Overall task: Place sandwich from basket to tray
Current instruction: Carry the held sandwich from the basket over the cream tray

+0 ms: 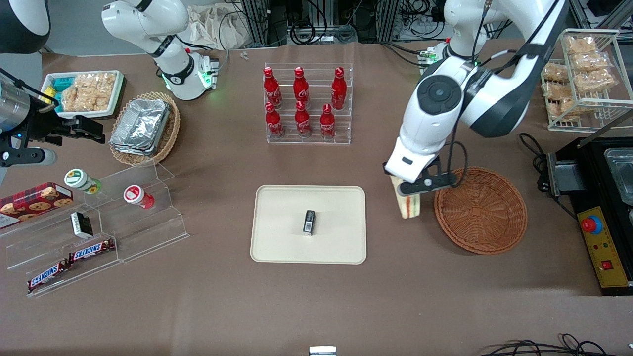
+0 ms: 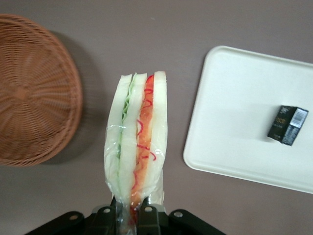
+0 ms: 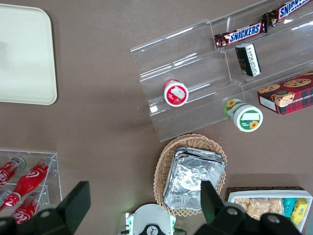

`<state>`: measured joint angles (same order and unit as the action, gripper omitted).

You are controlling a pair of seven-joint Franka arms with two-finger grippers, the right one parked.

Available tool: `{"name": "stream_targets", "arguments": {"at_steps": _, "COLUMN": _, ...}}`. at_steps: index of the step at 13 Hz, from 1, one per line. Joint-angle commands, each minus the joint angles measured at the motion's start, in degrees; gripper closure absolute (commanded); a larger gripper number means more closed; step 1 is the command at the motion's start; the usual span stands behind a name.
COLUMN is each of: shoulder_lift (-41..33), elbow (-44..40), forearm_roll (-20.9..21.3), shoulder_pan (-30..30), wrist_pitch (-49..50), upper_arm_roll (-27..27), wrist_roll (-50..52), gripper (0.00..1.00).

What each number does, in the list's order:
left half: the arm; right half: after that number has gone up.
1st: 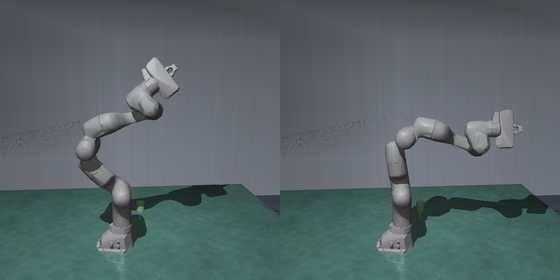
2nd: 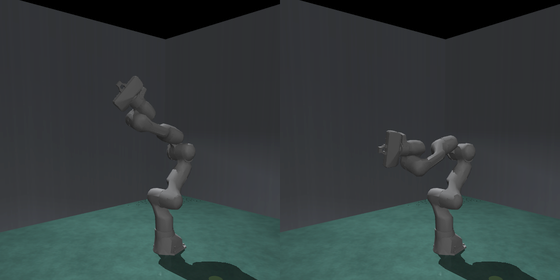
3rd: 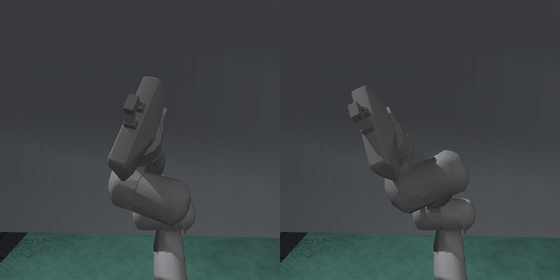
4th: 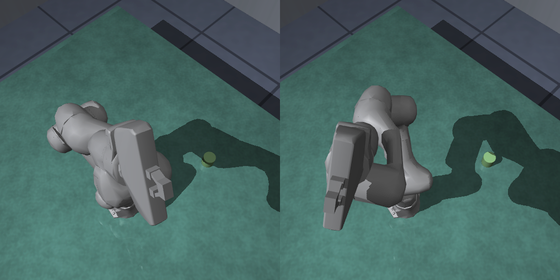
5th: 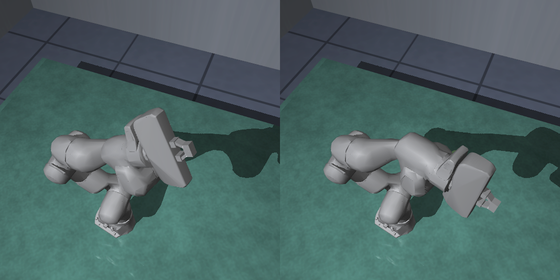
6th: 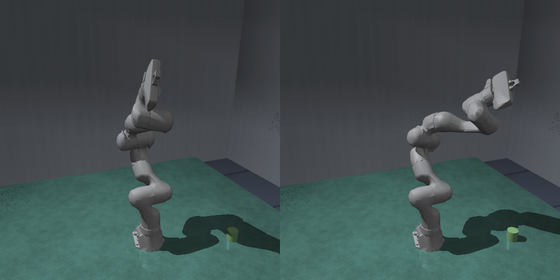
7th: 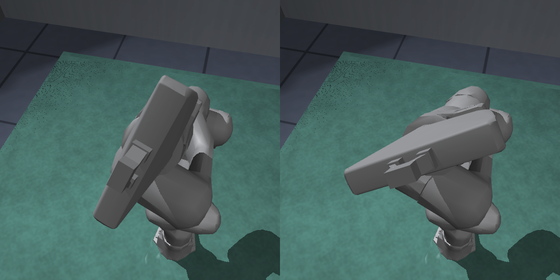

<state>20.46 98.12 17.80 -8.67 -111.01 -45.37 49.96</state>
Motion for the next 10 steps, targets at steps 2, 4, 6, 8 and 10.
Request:
{"name": "stream_targets", "arguments": {"at_steps": 2, "shoulder_lift": 10.2, "elbow": -6.7, "forearm_roll": 6.7, "shoulder_pan": 5.6, "wrist_pitch": 0.7, "upper_arm_roll": 0.3, "wrist_roll": 0.4, "gripper": 1.0}}
{"name": "stream_targets", "arguments": {"at_steps": 4, "shoulder_lift": 13.2, "elbow": -9.0, "forearm_roll": 9.3, "shoulder_pan": 8.7, "wrist_pitch": -0.3, "upper_arm_roll": 0.7, "wrist_roll": 1.6, "gripper": 1.0}}
{"name": "stream_targets", "arguments": {"at_steps": 6, "shoulder_lift": 15.4, "elbow": -9.4, "forearm_roll": 13.2, "shoulder_pan": 9.3, "wrist_pitch": -0.4, "upper_arm_roll": 1.1, "wrist_roll": 4.5, "gripper": 1.0}}
{"name": "stream_targets", "arguments": {"at_steps": 8, "shoulder_lift": 17.5, "elbow": -9.6, "forearm_roll": 15.4, "shoulder_pan": 10.4, "wrist_pitch": -0.5, "upper_arm_roll": 1.1, "wrist_roll": 5.5, "gripper": 1.0}}
{"name": "stream_targets", "arguments": {"at_steps": 10, "shoulder_lift": 20.7, "elbow": -10.4, "forearm_roll": 16.8, "shoulder_pan": 11.9, "wrist_pitch": -0.5, "upper_arm_roll": 1.3, "wrist_roll": 5.6, "gripper": 1.0}}
